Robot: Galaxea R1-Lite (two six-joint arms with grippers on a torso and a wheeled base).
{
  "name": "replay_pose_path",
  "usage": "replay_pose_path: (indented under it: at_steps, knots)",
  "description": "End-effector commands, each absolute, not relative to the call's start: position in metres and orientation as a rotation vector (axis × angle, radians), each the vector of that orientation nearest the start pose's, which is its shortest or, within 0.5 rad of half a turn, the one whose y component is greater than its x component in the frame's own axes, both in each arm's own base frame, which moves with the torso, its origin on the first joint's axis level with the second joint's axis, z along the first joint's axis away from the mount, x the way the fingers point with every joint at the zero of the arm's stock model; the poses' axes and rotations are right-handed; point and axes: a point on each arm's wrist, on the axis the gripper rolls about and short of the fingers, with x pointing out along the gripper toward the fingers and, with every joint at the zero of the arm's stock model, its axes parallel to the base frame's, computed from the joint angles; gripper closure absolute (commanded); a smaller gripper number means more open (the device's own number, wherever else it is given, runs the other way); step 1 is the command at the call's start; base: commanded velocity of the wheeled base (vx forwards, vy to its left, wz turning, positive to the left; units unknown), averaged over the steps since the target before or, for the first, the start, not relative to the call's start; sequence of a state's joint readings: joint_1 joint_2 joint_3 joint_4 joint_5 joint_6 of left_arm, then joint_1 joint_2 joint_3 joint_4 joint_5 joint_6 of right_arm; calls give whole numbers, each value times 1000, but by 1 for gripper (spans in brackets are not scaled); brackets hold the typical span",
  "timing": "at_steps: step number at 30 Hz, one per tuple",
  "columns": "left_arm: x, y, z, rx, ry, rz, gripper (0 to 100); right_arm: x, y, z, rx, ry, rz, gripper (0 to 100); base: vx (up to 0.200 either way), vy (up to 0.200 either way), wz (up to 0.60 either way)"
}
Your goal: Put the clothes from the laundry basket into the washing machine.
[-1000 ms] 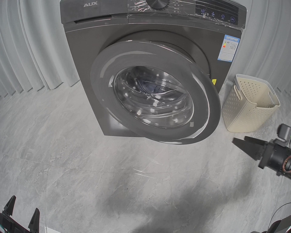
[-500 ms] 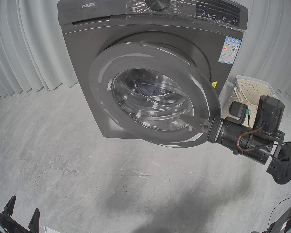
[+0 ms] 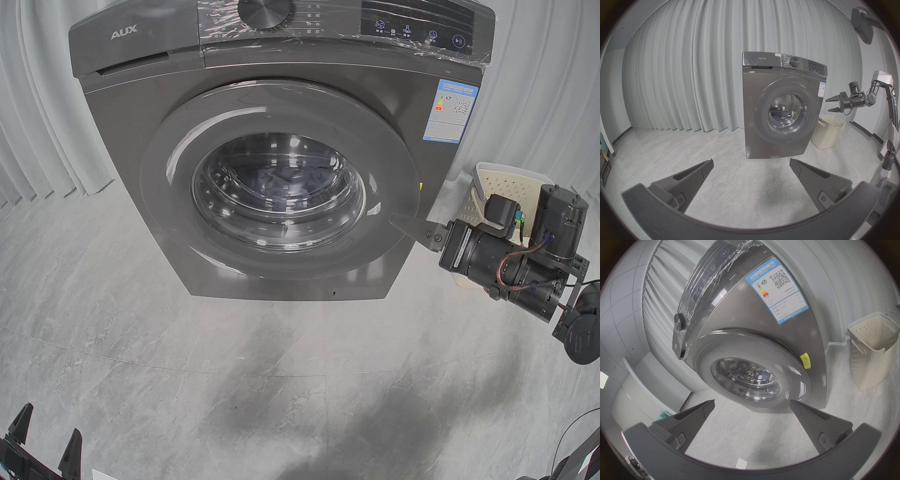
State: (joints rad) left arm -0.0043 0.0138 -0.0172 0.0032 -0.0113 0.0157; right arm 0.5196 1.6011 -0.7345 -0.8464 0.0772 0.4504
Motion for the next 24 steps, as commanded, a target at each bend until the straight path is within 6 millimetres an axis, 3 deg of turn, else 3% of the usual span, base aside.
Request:
replay_pose_path:
  at_steps: [1,4,16,22,24]
  knots:
    - [-23,0,76,15,4,-15,0,222,152,205,403,192,647,0,0,0,0]
    - [-23,0,76,17,3,-15,0,219,155,204,389,196,665,0,0,0,0]
    - [-23,0,76,17,3,-15,0,222,159,211,410,109,681,0,0,200,0]
    - [-23,0,76,18,3,-17,0,228,163,212,416,68,674,0,0,0,0]
    - [-23,0,76,18,4,-17,0,229,164,214,418,59,677,0,200,0,0]
